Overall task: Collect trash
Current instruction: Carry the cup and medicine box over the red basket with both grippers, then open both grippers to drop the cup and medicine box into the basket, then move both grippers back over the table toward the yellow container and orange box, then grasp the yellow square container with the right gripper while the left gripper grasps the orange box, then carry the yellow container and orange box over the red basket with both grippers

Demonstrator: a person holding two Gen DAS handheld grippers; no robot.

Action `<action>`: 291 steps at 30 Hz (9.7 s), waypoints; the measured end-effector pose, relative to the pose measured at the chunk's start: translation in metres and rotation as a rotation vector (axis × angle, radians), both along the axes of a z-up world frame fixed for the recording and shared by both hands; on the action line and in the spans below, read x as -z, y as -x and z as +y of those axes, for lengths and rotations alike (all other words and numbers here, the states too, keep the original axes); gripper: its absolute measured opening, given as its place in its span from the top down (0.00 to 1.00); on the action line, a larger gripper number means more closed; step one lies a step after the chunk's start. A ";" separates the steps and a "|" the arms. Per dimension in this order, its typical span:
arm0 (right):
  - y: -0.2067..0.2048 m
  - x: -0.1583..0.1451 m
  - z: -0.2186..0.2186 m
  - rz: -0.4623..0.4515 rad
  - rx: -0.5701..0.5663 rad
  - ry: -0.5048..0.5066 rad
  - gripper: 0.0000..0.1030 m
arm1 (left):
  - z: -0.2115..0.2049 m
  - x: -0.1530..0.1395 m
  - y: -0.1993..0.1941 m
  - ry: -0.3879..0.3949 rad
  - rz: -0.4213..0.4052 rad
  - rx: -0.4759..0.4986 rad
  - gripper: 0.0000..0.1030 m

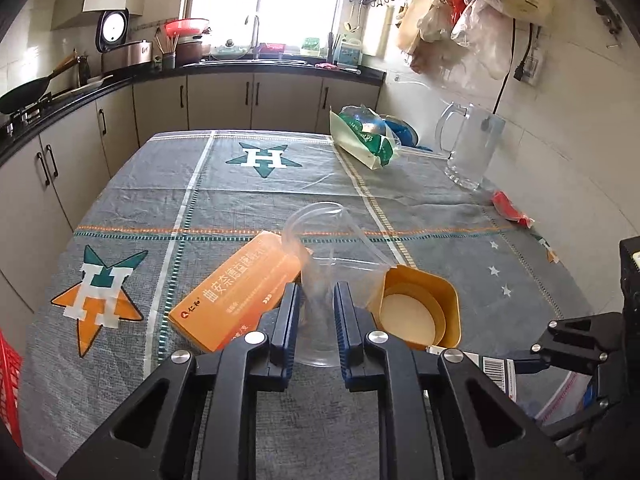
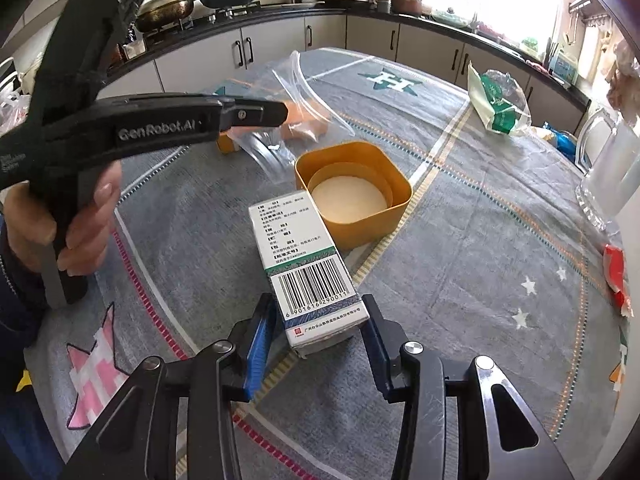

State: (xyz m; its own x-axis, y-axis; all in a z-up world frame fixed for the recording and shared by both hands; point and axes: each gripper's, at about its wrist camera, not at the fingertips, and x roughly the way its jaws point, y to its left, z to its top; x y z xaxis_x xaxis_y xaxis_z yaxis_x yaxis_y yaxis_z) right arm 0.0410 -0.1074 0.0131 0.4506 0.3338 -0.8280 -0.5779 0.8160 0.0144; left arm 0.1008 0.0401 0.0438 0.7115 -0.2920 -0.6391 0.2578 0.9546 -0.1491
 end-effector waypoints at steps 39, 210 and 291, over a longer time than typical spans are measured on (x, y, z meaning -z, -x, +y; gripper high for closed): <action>-0.021 -0.025 -0.038 -0.089 0.293 -0.211 0.56 | 0.014 -0.033 0.024 -0.003 -0.123 -0.132 0.86; -0.066 -0.025 -0.046 0.097 0.583 -0.358 0.89 | 0.005 0.011 -0.036 -0.359 0.141 -0.135 0.20; -0.036 -0.042 0.009 -0.007 0.359 -0.381 0.89 | 0.056 -0.014 0.099 -0.227 0.008 -0.244 0.56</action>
